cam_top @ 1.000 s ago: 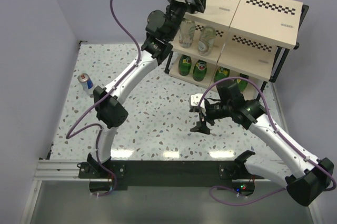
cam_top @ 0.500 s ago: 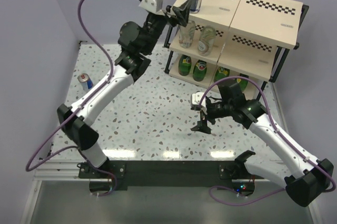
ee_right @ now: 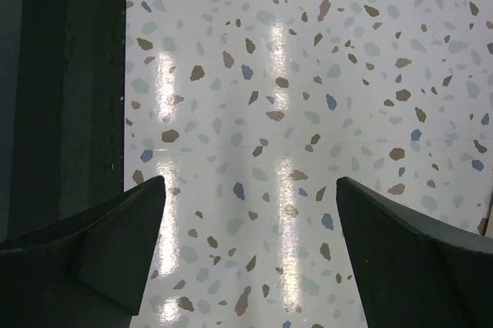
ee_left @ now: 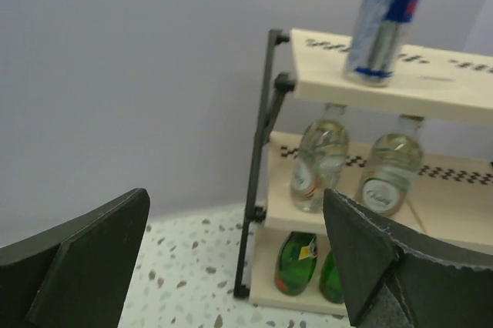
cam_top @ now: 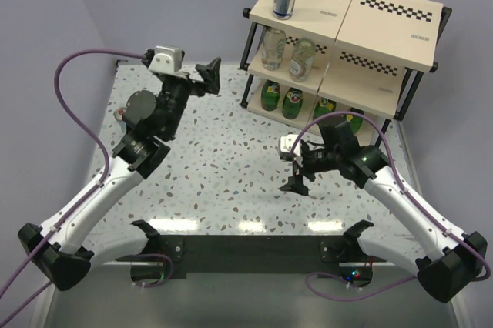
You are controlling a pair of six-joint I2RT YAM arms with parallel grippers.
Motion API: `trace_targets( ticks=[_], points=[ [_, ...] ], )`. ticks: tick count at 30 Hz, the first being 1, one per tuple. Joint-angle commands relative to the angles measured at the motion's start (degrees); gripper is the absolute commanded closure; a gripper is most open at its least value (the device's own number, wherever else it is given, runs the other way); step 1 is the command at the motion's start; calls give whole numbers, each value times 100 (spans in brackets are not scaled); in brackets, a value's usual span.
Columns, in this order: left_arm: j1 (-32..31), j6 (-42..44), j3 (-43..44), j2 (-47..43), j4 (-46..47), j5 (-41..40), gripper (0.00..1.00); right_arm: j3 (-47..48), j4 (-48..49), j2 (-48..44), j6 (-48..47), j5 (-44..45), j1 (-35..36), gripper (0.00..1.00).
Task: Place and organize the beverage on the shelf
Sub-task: Place the drink on the shelf, then pick up the drink from the center of the board.
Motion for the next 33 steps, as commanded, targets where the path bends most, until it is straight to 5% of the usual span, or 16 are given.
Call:
trace_targets(
  ticks=[1,7,19,33],
  points=[
    [719,-940,-555,-286,-1074,-304,0,-52,192,73,-15,1,-37,5],
    [2635,-2497,-1549,-471,-1549,272,0,-61,227,73,2,45,-28,4],
    [3358,-4475,-1374,512,-3975,-1584,0,-52,192,56,-33,36,-37,4],
    [4290,-3001,-628,3007,-2686,-1647,3,-35,130,12,-85,-34,-37,4]
  ],
)
